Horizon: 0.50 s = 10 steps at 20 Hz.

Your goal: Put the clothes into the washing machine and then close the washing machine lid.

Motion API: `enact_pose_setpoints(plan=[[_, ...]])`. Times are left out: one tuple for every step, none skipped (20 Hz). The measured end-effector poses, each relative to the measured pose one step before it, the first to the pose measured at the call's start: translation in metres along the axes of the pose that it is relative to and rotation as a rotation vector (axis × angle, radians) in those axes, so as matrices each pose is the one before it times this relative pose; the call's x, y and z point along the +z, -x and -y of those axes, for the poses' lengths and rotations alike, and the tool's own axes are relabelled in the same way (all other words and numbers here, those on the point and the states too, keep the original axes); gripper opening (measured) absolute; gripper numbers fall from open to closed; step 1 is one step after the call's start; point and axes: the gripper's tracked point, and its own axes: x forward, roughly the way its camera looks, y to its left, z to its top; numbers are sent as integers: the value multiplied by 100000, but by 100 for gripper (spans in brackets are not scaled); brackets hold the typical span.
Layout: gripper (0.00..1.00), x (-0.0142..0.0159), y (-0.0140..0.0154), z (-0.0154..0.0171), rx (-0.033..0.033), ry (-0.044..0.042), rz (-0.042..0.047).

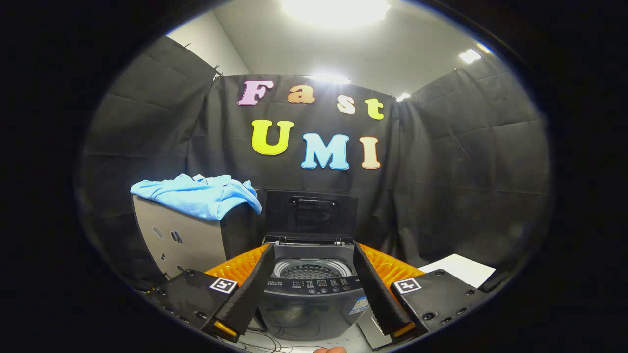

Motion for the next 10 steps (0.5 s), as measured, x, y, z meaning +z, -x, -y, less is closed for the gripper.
enact_pose_setpoints(plan=[[99, 151, -213, -99, -64, 235, -19], [99, 146, -293, -87, 109, 264, 65], [99, 111, -237, -145, 197, 216, -97], [99, 41, -237, -183, 159, 309, -124], [99, 81, 41, -24, 131, 277, -182], [99, 385, 58, -154, 676, -873, 112], [100, 591, 118, -234, 646, -1652, 200], [99, 894, -120, -204, 461, -1498, 920], [99, 869, -243, 14, 282, -321, 990], [99, 957, -197, -187, 671, 709, 795]])
